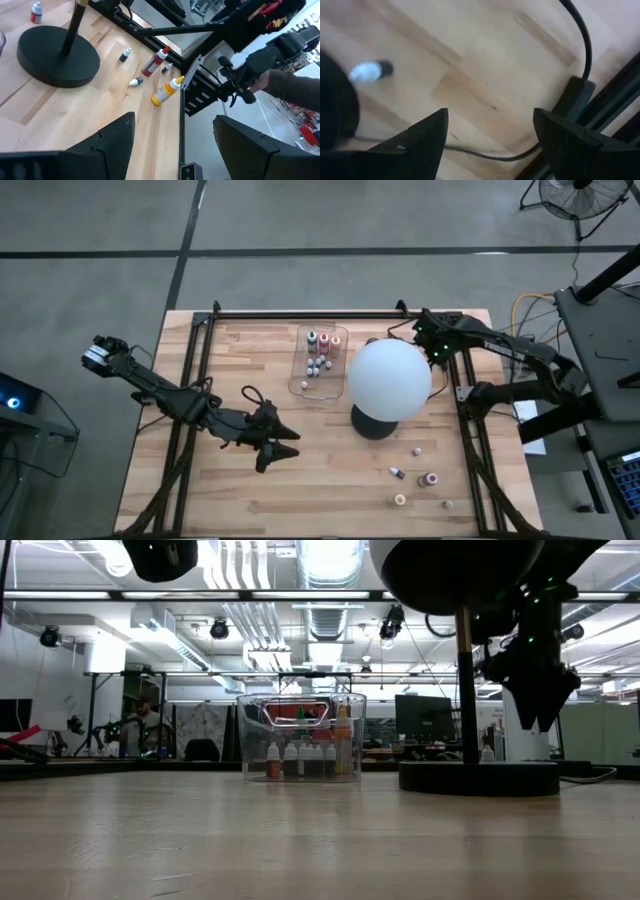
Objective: Pick & Place food coloring
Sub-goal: Put the small red food coloring bottle into the transparent bin
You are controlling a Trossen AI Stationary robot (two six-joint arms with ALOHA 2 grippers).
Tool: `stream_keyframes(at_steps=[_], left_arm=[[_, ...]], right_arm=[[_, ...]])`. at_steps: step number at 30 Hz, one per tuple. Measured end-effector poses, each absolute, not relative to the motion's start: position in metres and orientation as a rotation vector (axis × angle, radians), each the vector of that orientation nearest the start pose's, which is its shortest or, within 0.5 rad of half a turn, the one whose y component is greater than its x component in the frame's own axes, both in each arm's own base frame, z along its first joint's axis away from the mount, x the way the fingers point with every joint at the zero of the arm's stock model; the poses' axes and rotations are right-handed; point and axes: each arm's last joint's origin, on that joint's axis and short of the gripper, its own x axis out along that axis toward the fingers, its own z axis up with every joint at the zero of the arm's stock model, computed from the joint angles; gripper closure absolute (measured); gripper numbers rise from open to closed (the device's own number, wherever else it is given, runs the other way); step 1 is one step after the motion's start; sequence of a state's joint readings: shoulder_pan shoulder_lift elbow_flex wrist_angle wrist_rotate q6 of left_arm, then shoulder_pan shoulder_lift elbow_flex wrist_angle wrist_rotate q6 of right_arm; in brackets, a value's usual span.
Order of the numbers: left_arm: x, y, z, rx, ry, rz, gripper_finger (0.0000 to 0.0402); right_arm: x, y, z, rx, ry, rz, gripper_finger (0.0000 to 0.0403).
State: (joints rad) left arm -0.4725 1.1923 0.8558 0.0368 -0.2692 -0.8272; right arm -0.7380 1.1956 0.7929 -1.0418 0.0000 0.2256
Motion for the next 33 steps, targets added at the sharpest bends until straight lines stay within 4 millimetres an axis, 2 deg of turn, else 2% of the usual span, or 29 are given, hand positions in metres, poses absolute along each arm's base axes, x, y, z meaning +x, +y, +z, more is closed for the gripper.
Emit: stream_keyframes(at_steps=[8,13,23,33], left_arm=[[0.239,-0.114,0.296,-0.704,0.355,-0.098,0.0161],[0.239,-0.114,0.296,-0.697,0.355,-0.098,0.0161],[0.239,-0.114,0.296,-0.682,0.353,-0.101,0.0161],[0.24,-0.113,0.296,-0.667,0.351,-0.1,0.0161]], right_arm=[[0.15,-0.136,0.197,0.85,1.263,-0.882,0.0125],[0.154,-0.14,0.197,0.846,1.208,-0.885,0.013],[0.15,-0.127,0.2,0.858,1.176,-0.884,0.0143],[0.153,-0.116,0.177,0.979,1.034,-1.059,0.0138]])
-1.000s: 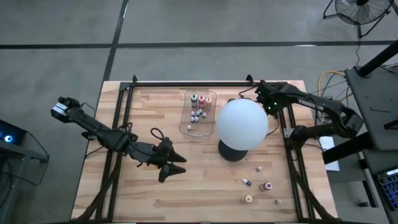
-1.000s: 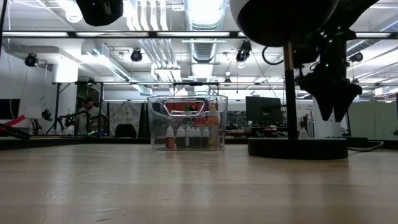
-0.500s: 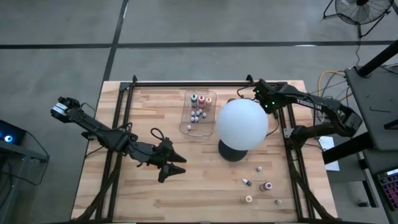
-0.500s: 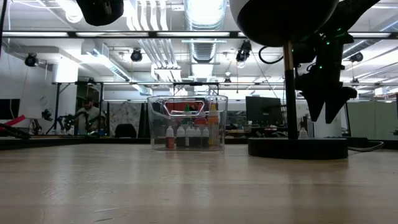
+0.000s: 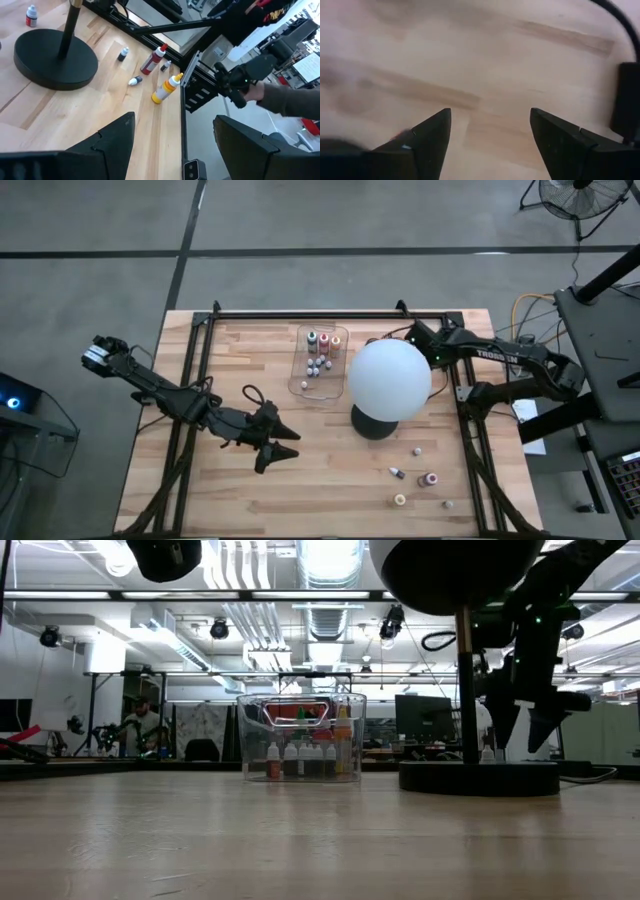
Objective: Pick & Place food coloring
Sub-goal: Put the small red food coloring bottle into the transparent bin
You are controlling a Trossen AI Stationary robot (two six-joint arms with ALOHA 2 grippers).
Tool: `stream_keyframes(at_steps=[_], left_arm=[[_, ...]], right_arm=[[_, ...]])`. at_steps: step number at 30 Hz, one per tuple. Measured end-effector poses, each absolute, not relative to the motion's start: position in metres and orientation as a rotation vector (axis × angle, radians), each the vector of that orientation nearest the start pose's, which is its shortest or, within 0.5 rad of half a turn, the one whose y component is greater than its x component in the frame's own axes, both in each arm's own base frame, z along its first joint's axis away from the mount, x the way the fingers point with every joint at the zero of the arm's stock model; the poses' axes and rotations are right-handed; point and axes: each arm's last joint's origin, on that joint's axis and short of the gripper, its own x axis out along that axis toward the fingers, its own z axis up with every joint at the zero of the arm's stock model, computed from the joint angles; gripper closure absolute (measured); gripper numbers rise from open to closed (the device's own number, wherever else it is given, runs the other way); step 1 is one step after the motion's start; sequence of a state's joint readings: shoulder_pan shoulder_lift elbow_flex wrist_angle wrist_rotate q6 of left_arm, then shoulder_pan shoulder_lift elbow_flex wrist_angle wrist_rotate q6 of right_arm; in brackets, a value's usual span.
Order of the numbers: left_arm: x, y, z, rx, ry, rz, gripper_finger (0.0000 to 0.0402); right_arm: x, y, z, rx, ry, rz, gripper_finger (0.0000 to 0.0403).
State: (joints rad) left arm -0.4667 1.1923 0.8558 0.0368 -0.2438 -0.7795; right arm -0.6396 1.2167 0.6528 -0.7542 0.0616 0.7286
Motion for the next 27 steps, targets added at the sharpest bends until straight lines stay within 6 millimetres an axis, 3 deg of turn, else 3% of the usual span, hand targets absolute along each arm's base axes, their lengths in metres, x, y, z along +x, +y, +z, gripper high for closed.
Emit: stream_keyframes(at_steps=[7,20,27], left_arm=[[0.24,-0.114,0.296,-0.674,0.368,-0.133,0.0161],[0.239,-0.114,0.296,-0.672,0.382,-0.143,0.0161],[0.239,-0.114,0.296,-0.664,0.381,-0.145,0.0161]], right_arm=[[0.148,-0.111,0.165,0.879,1.022,-1.191,0.0122],[0.145,-0.088,0.134,0.745,1.103,-1.077,0.0102],[0.143,-0.083,0.13,0.725,1.13,-1.032,0.0105]])
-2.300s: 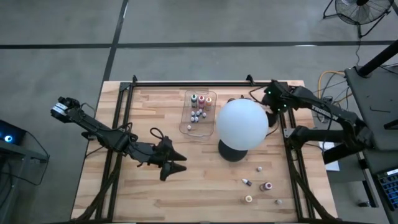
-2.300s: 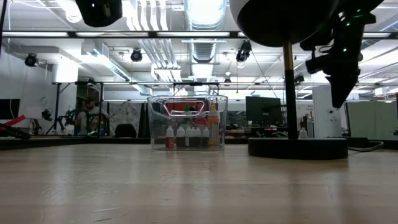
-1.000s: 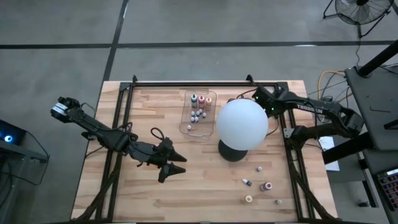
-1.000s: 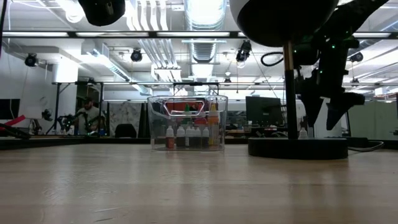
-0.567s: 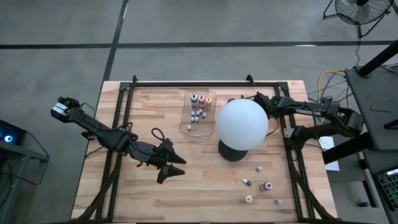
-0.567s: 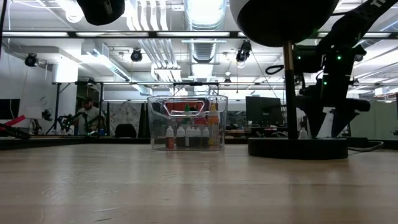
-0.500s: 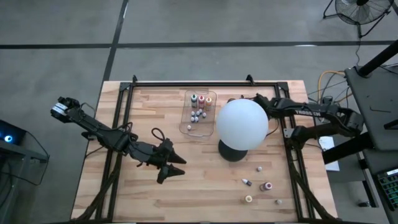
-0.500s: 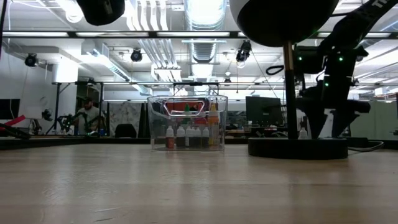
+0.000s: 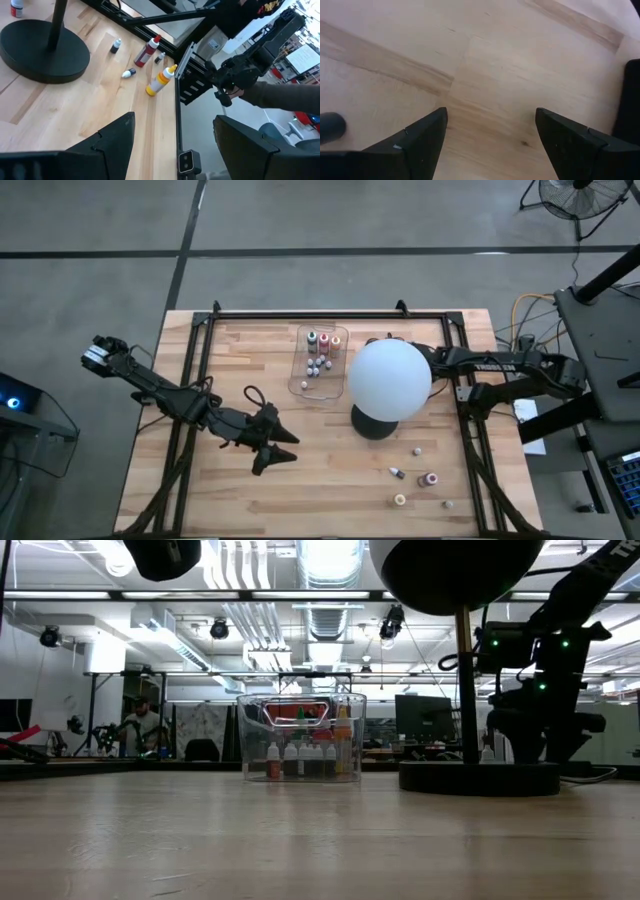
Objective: Pick & Place food coloring
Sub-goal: Put the small red food coloring bottle into the transparent bin
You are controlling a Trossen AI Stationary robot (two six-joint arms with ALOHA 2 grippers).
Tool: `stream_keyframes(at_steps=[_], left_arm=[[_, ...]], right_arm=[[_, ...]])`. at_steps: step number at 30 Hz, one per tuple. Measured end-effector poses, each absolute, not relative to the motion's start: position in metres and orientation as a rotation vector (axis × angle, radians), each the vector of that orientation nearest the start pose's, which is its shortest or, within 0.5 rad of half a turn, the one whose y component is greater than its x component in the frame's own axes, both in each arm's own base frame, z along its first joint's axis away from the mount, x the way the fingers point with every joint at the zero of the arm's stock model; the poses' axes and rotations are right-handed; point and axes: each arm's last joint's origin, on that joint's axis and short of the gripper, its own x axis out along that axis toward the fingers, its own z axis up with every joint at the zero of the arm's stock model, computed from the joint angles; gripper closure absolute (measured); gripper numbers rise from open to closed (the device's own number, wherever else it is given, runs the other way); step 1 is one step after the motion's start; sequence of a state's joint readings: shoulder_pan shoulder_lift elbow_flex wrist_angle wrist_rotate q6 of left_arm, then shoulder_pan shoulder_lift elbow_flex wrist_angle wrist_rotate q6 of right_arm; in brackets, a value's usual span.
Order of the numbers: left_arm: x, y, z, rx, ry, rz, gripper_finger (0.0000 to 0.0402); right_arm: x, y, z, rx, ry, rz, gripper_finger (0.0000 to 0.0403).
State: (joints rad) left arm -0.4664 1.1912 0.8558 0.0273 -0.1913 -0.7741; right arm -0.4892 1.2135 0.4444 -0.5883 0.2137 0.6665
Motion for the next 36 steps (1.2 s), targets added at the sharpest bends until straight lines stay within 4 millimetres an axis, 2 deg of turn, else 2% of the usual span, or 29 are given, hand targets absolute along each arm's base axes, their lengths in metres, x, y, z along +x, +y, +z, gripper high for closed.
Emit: stream_keyframes(at_steps=[15,20,24,36], left_arm=[[0.239,-0.114,0.296,-0.648,0.374,-0.15,0.0161],[0.239,-0.114,0.296,-0.646,0.373,-0.151,0.0161],[0.239,-0.114,0.296,-0.641,0.372,-0.153,0.0161],[0.239,-0.114,0.297,-0.61,0.365,-0.159,0.0161]], right_arm=[[0.144,-0.082,0.134,0.644,1.241,-0.885,0.0125],[0.148,-0.08,0.138,0.751,1.252,-0.806,0.0127],[0.15,-0.077,0.138,0.741,1.256,-0.75,0.0124],[0.152,-0.071,0.135,0.677,1.265,-0.705,0.013]])
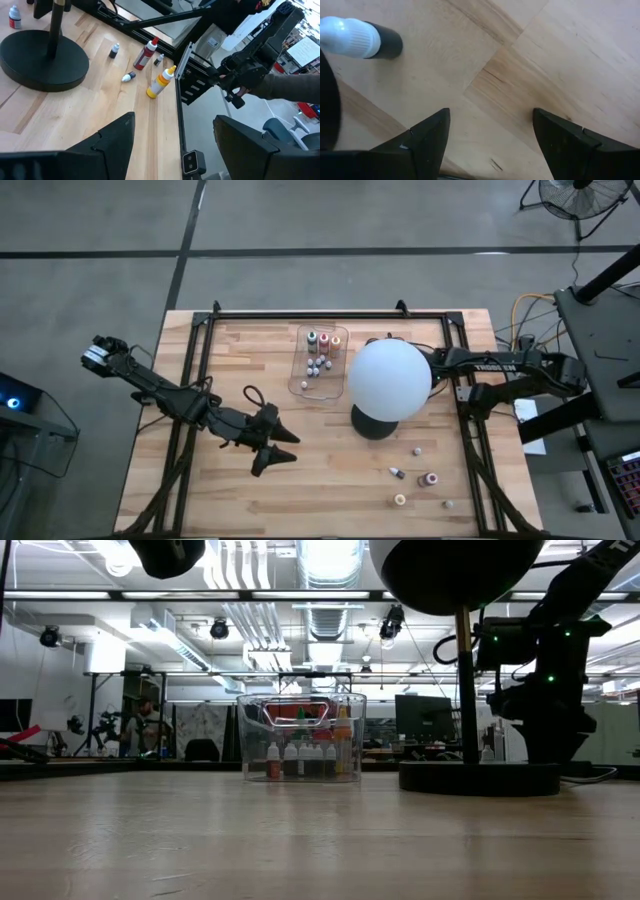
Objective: Pick & Place food coloring
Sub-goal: Put the small red food coloring bottle into the transparent bin
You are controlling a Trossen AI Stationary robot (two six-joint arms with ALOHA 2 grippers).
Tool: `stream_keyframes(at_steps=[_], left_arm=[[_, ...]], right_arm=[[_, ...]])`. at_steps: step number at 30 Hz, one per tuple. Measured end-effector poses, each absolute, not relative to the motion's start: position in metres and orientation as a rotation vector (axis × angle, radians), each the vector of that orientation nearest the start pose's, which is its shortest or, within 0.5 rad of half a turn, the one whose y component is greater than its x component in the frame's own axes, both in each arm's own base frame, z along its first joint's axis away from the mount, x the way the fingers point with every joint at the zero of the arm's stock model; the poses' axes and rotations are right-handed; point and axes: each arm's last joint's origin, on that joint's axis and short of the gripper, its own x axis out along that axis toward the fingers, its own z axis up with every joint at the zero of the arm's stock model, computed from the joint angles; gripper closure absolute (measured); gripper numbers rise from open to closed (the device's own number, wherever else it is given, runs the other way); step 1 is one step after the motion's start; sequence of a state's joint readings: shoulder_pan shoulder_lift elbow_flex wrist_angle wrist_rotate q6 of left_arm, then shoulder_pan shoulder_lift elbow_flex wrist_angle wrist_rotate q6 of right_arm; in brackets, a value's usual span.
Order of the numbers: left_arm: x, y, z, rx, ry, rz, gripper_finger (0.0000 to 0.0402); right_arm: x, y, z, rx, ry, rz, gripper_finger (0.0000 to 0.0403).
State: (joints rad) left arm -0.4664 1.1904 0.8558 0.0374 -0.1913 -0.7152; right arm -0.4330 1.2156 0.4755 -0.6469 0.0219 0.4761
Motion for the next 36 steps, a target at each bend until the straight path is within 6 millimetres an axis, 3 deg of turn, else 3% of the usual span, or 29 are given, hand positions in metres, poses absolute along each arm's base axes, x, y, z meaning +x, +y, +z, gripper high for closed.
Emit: stream_keyframes(at_steps=[17,36], left_arm=[[0.239,-0.114,0.297,-0.598,0.363,-0.16,0.0161],[0.239,-0.114,0.297,-0.575,0.363,-0.167,0.0161]], right_arm=[[0.17,-0.061,0.138,0.682,1.15,-0.605,0.0136],[0.179,-0.059,0.133,0.655,1.128,-0.666,0.015]])
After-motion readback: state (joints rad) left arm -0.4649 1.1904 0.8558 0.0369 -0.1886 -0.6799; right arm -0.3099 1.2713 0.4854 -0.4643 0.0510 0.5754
